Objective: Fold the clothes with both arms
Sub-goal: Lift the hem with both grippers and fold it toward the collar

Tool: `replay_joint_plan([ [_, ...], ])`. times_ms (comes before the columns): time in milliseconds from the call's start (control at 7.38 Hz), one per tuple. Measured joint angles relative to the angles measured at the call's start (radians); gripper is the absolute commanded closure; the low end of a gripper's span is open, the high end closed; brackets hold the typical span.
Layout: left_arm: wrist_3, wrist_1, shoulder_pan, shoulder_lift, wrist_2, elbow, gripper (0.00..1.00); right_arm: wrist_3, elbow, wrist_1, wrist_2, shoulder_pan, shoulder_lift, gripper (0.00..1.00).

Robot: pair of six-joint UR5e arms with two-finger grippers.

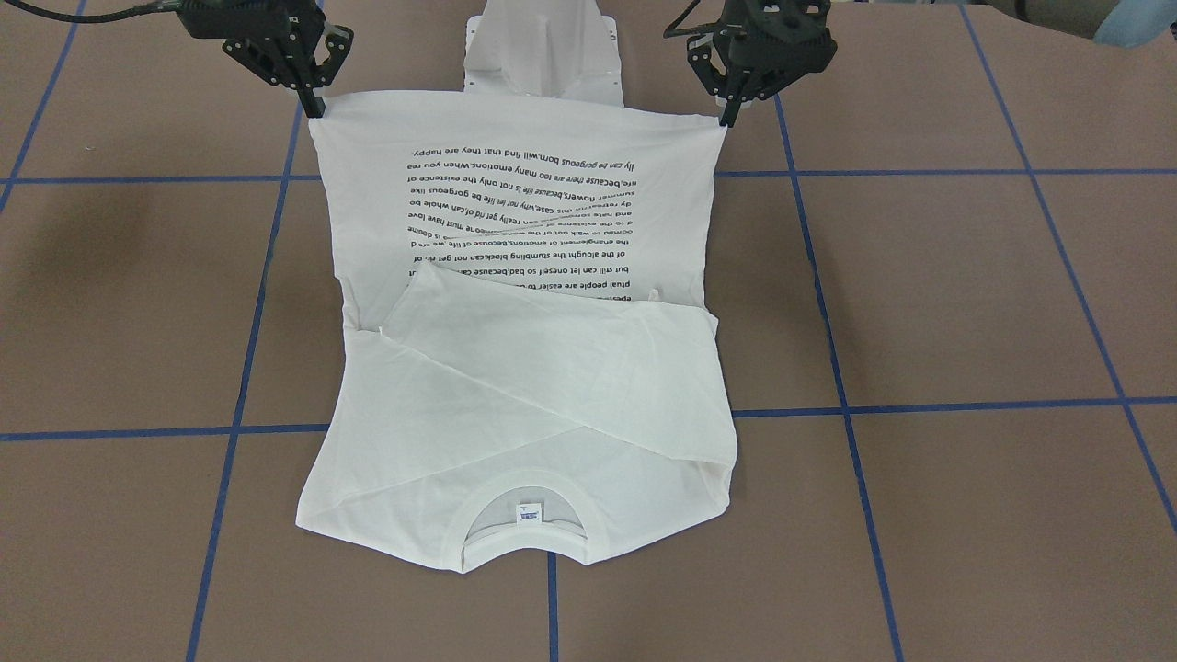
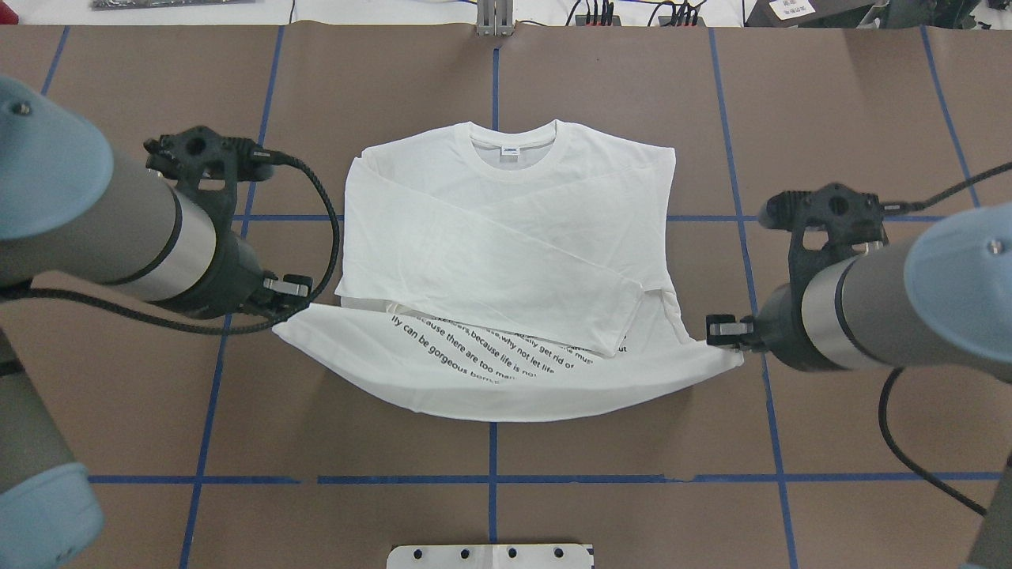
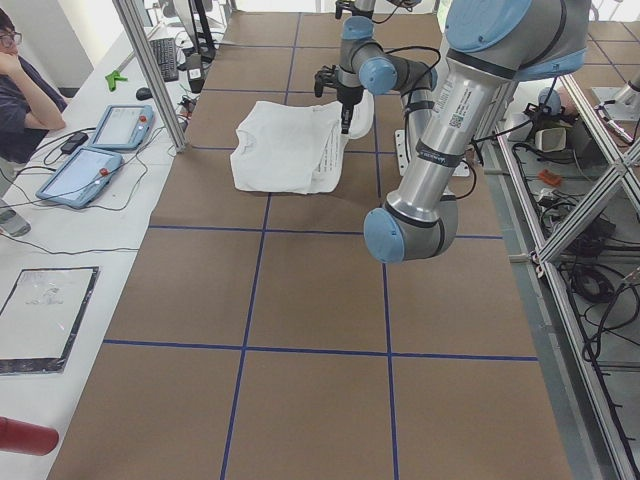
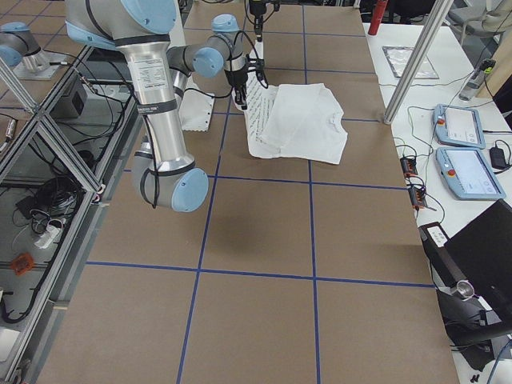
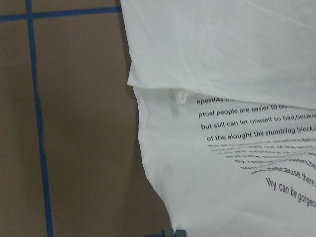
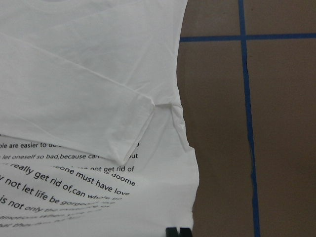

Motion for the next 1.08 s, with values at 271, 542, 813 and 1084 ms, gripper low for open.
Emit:
replay_joint_plan([
  [271,0.014,-0.002,-0.069,-0.073,0.012,0.081,1.0,-0.094,-0.09,-0.026,0.081,0.171,0.097,1.0],
  [542,0.02,-0.069,-0.09,-0.096,0.071,0.182,1.0,-0.18,-0.207,-0.025,0.133,0.285,0.178,1.0],
  [813,0.021,-0.212,-0.107,-0.101,0.111,0.322,1.0,-0.214,-0.352,0.0,0.137,0.321,0.255,1.0],
  [1084,0.034,-0.395,-0.125,-0.106,0.148,0.497,1.0,-0.22,-0.537,0.129,0.129,0.322,0.29,1.0],
])
